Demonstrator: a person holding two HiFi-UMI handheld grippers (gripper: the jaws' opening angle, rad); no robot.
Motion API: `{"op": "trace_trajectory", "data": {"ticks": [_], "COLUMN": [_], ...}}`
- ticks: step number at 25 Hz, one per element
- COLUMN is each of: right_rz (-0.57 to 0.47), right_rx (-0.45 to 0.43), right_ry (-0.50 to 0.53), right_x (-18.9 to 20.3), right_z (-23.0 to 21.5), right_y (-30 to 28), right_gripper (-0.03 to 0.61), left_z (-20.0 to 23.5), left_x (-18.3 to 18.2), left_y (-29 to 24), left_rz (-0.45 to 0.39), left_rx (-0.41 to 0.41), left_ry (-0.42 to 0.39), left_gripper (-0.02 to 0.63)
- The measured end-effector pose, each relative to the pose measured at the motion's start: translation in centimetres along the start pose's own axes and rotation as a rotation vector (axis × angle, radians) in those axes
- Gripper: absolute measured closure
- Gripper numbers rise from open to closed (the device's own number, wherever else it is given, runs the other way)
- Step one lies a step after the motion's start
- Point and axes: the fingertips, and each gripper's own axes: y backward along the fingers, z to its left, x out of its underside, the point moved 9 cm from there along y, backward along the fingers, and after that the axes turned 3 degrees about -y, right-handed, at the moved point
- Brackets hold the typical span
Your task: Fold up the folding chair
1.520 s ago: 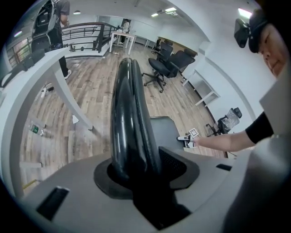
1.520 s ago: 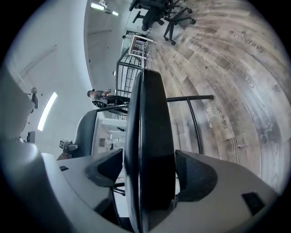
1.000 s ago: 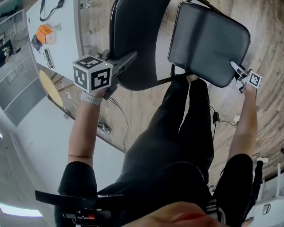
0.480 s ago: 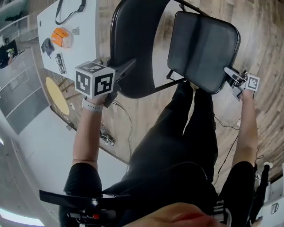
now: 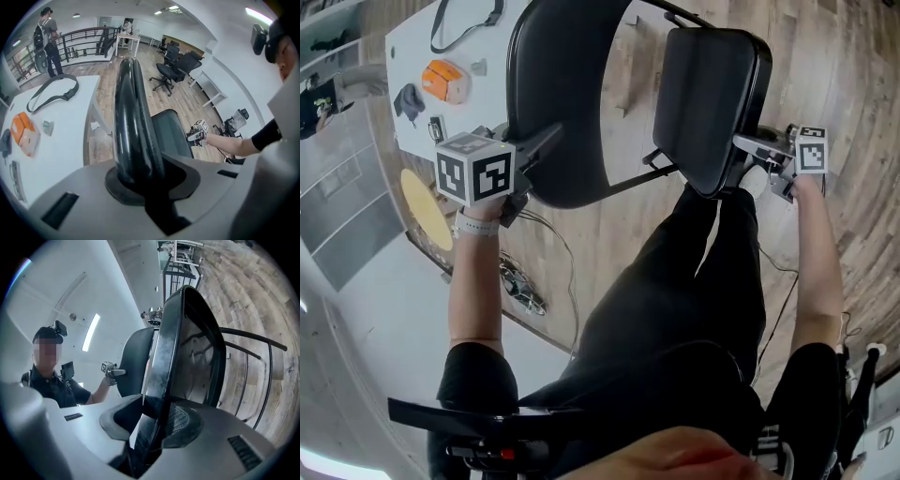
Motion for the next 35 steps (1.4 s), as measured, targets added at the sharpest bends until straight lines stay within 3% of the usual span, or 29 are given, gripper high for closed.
{"op": "trace_trajectory", "data": {"ticks": [6, 13, 21, 26, 35], "right_rz": [0.019, -0.16, -0.069, -0.1, -0.092], "right_rx": [-0.072, -0.185, -0.045, -0.084, 0.059], "right_ry": [-0.024, -0.152, -0.121, -0.167, -0.164], "right_x": [-1.9, -2.5, -3.8, -4.6, -4.7], "right_z": [1.0, 2.8, 1.8, 2.5, 1.1], "right_y": [-7.1, -15.3, -22.5, -27.4, -31.2], "right_gripper": [0.451, 0.451, 0.448, 0.44, 0.436], "left_z": [2.4, 5.5, 6.7, 7.1, 8.3], "left_x": [0.3, 0.5, 1.0, 0.9, 1.6], "left_y": [2.3, 4.8, 5.6, 6.1, 6.4], "left_rz": [-0.007, -0.019, -0.013, -0.015, -0.01], "left_rx": [-0.031, -0.035, -0.084, -0.114, -0.137], "left_ry": [0.007, 0.007, 0.001, -0.005, -0.008], "left_gripper": [0.549, 0.549, 0.549, 0.549, 0.549]}}
